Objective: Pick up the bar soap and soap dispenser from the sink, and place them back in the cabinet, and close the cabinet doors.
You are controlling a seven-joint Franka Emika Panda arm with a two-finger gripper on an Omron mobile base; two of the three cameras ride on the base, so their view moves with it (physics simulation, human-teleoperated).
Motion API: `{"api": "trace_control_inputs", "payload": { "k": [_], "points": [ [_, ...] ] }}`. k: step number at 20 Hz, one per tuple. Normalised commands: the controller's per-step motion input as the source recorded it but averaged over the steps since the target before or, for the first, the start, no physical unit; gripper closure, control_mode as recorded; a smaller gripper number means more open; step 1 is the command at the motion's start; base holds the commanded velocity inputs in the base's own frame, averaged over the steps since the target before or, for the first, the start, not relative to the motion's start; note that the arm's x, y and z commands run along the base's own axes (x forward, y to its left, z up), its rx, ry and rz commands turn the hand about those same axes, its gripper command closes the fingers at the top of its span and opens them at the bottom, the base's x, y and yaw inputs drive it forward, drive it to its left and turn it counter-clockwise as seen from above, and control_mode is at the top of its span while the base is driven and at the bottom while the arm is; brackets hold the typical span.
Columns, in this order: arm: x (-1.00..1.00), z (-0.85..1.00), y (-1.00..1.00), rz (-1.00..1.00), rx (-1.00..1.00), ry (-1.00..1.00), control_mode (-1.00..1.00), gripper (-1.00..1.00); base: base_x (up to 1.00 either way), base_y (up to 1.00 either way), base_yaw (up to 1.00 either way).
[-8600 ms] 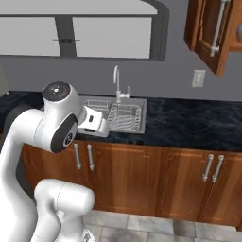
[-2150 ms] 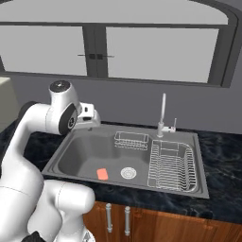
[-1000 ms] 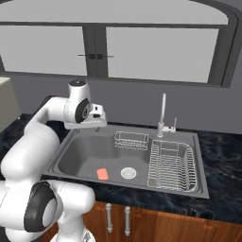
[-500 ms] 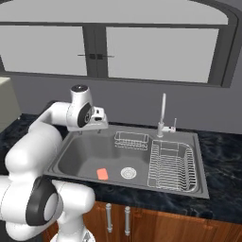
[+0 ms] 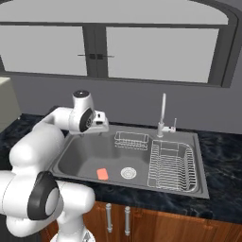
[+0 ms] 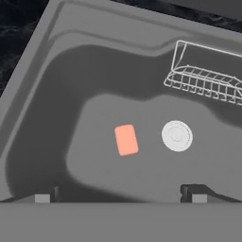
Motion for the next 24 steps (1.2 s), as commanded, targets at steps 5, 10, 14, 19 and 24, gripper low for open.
{"api": "trace_control_inputs", "payload": {
  "k": [5,10,14,19,24],
  "points": [
    [0.01,-0.22,-0.06,0.0,0.0,0.0,-1.0,-1.0,0.0,0.0,0.0],
    [0.0,-0.22,-0.04,0.0,0.0,0.0,-1.0,-1.0,0.0,0.0,0.0],
    [0.0,-0.25,-0.02,0.0,0.0,0.0,-1.0,-1.0,0.0,0.0,0.0],
    [0.0,-0.26,-0.01,-0.03,0.0,0.0,-1.0,-1.0,0.0,0.0,0.0],
    [0.0,-0.28,0.0,-0.09,0.0,0.0,-1.0,-1.0,0.0,0.0,0.0]
  ]
}}
